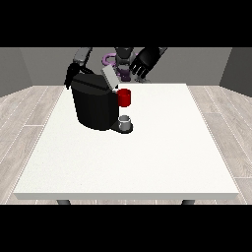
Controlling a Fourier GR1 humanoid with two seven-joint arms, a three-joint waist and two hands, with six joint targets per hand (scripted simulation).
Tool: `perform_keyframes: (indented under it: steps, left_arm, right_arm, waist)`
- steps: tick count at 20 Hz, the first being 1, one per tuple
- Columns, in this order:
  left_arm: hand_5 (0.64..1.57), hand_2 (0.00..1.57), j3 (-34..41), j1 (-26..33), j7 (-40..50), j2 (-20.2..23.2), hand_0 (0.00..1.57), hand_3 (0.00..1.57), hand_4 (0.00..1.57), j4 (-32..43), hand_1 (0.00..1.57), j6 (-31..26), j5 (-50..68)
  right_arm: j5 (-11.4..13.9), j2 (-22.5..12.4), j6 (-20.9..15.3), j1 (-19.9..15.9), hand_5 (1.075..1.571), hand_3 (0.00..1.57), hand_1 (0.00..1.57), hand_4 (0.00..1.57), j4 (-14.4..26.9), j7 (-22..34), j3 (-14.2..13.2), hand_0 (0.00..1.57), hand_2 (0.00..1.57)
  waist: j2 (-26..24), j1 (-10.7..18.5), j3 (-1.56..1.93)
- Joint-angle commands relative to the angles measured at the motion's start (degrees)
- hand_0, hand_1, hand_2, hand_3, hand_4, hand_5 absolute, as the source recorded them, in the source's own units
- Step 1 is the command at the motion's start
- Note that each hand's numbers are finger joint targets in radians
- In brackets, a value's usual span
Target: Insert the coffee pod into the coffee machine and close the lid
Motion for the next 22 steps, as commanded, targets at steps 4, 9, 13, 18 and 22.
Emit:
perform_keyframes:
  steps: [4, 9, 13, 18, 22]
  left_arm:
    - [1.571, 1.3, 0.6, -5.8, 1.2, 0.2, 1.25, 1.25, 0.48, 0.8, 1.25, 0.9, -0.5]
    - [1.571, 1.32, 2.1, -9.6, 1.8, 3.4, 1.29, 1.26, 0.48, 3.4, 1.29, -0.7, -0.5]
    - [1.571, 1.28, 1.8, -9.8, -1.3, 5.1, 1.21, 1.24, 0.47, 4.3, 1.21, -0.7, -1.1]
    - [1.571, 1.26, 0.3, -6.5, 0.1, -0.1, 1.2, 1.23, 0.46, 3.8, 1.2, 1.4, -1.5]
    - [1.571, 1.29, 0.9, -10.7, 0.8, 1.6, 1.25, 1.22, 0.43, 5.0, 1.25, -1.3, -1.3]
  right_arm:
    - [-0.7, -1.5, -0.7, -5.8, 1.571, 0.0, 0.0, 0.26, 0.1, 0.7, -3.0, 0.0, 0.0]
    - [-0.9, -2.7, 1.5, -6.3, 1.571, 0.0, 0.0, 0.0, -1.6, 1.2, -2.3, 0.0, 0.0]
    - [0.2, -1.3, -1.5, -8.0, 1.571, 0.0, 0.0, 0.12, -2.0, 2.7, -2.4, 0.0, 0.0]
    - [-0.9, -2.3, -0.4, -4.7, 1.571, 0.0, 0.0, 0.0, 0.5, 1.1, -3.8, 0.0, 0.0]
    - [-0.7, -2.1, -1.8, -7.5, 1.571, 0.0, 0.0, 0.15, 0.7, 0.5, -4.7, 0.0, 0.0]
  waist:
    - [5.6, -0.2, 0.02]
    - [7.5, -3.4, 0.02]
    - [9.6, -2.4, 0.01]
    - [7.1, -1.2, 0.02]
    - [8.6, -1.7, 0.03]
